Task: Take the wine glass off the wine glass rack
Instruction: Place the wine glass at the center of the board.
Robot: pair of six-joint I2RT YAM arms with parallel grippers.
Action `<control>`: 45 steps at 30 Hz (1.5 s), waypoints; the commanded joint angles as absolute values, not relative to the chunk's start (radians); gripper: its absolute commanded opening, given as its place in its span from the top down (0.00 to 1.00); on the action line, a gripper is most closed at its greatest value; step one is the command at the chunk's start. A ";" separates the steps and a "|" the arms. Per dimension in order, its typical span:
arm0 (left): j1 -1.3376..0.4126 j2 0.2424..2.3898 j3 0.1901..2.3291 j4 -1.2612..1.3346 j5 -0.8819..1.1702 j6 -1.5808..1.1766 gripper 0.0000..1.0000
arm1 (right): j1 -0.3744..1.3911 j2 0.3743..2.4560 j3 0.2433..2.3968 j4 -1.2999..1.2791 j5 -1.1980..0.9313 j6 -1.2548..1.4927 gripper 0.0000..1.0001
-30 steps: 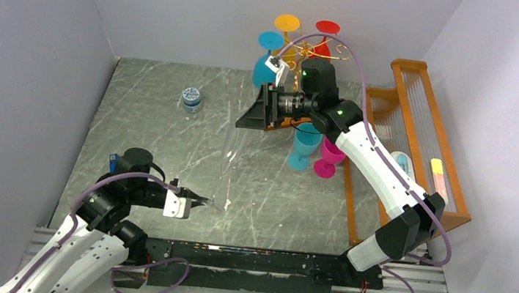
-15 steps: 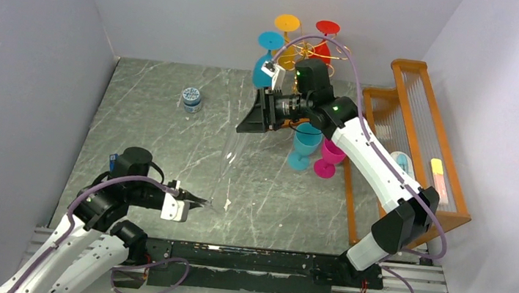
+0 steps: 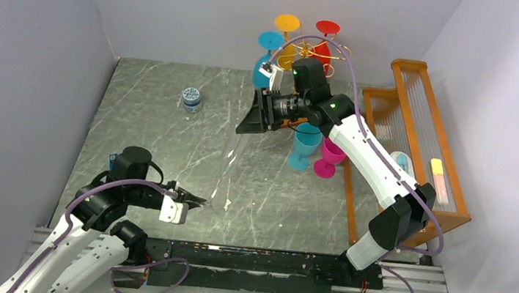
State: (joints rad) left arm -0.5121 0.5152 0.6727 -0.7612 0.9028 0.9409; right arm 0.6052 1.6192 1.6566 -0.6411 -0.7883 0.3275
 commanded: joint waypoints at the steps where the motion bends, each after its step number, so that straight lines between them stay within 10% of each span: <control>1: -0.512 0.509 0.715 -0.746 0.946 1.001 0.95 | 0.607 1.639 1.687 -0.670 -0.757 0.313 0.47; 16: -0.512 0.528 0.712 -0.735 0.930 1.019 0.95 | 0.609 1.676 1.725 -0.797 -1.004 0.225 0.70; 45: -0.512 0.545 0.712 -0.698 0.900 1.028 0.95 | 0.668 1.732 1.790 -0.995 -1.104 0.087 0.68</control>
State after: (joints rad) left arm -0.5182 0.5308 0.6804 -0.8089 0.9283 1.0050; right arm 0.6144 1.7107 1.7622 -0.8524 -1.0061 0.1265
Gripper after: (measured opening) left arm 0.081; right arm 0.323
